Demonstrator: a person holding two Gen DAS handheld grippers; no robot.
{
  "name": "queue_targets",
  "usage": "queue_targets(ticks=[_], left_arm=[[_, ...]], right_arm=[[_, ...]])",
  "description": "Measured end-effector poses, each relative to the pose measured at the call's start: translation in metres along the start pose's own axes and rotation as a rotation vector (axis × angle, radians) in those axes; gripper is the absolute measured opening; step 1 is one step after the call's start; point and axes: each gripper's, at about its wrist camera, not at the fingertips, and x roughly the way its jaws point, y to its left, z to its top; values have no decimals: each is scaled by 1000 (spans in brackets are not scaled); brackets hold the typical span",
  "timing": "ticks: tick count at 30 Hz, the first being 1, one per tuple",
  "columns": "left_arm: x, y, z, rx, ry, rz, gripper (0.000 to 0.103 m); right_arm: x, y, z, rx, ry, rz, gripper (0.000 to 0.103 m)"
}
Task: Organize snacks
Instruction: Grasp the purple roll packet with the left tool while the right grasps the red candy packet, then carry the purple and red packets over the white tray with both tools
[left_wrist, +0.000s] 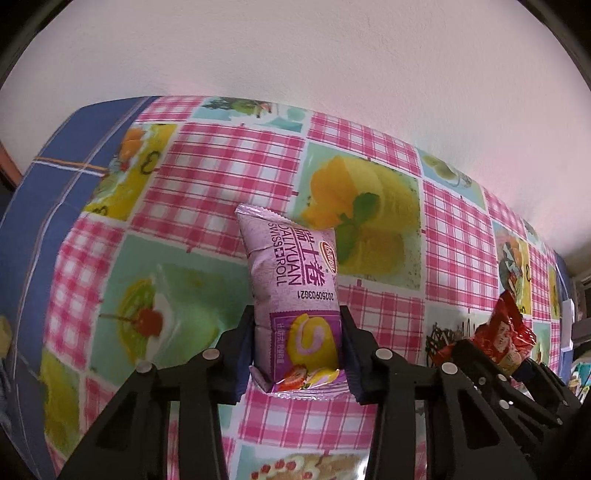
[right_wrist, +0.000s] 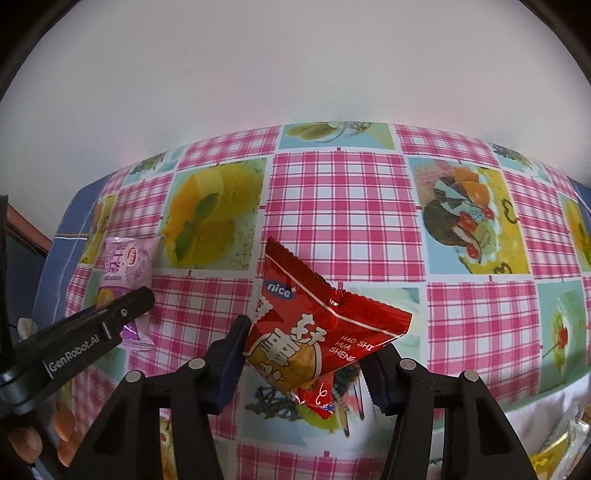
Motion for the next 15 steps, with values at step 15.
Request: queue_targets(ticks=[15], left_arm=[[-57, -2, -52, -157, -15, -40, 43]], right_arm=[[-64, -16, -51, 95, -36, 59, 59]])
